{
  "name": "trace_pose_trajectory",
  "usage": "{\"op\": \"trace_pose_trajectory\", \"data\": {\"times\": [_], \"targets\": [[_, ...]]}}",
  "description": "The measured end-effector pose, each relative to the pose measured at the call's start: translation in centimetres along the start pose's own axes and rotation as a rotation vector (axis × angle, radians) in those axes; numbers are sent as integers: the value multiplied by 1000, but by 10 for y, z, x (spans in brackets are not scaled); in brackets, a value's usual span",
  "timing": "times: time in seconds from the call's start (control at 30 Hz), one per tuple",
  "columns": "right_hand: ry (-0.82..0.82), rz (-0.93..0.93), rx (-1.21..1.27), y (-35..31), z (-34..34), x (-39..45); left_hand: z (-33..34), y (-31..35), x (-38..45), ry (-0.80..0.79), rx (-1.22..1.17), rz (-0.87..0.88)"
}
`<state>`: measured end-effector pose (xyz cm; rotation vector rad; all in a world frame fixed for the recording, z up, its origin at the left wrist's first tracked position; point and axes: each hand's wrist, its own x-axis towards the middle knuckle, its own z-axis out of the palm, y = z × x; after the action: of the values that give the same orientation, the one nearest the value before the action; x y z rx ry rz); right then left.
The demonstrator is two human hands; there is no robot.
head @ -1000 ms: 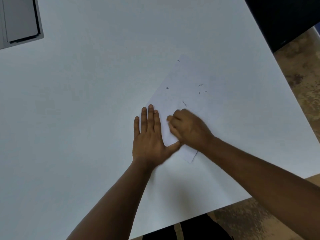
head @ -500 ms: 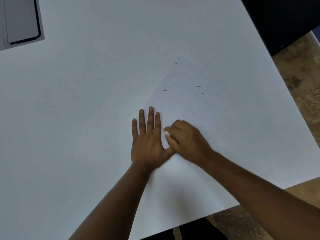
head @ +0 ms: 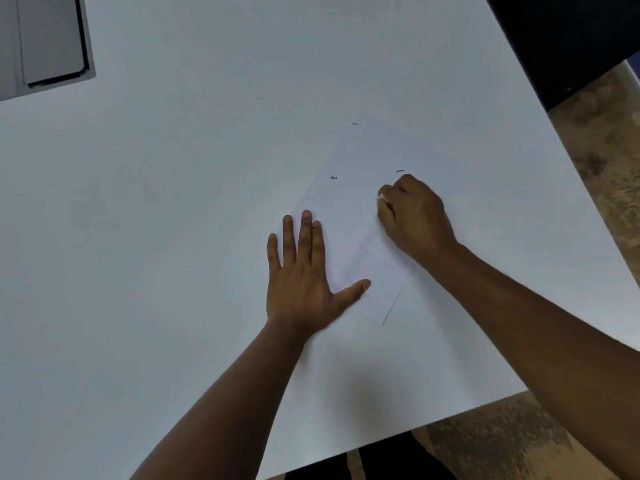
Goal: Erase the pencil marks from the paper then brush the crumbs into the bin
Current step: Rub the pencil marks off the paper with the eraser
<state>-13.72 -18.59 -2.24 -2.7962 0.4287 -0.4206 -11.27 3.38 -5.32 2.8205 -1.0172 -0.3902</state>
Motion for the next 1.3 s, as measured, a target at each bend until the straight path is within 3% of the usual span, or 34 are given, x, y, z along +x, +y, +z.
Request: {"op": "trace_pose_trajectory", "data": {"times": [0.07, 0.23, 0.33, 0.47, 0.6, 0.83, 0.97, 1.13, 1.2, 1.3], "targets": [[-33, -6, 85, -16, 2, -13, 1, 0, 0, 2, -3, 3], [-266, -279, 256, -68, 10, -62, 3, -2, 0, 41, -5, 39], [-217, -307, 164, -48, 16, -45, 3, -2, 0, 27, 4, 31], [-38, -108, 8, -1, 4, -11, 0, 1, 0, -10, 7, 2], [-16, 41, 54, -4, 0, -11, -1, 1, 0, -4, -5, -1], [-228, -320, 206, -59, 19, -48, 3, -3, 0, 37, -18, 36], [-24, -162, -7, -12, 17, -10, -1, 2, 0, -17, -2, -6], [47, 28, 19, -1, 8, 7, -3, 1, 0, -15, -13, -8], [23, -16, 77, -20, 9, -7, -1, 1, 0, 10, -26, -3], [-132, -230, 183, -54, 14, -38, 3, -1, 0, 54, -30, 24]]}}
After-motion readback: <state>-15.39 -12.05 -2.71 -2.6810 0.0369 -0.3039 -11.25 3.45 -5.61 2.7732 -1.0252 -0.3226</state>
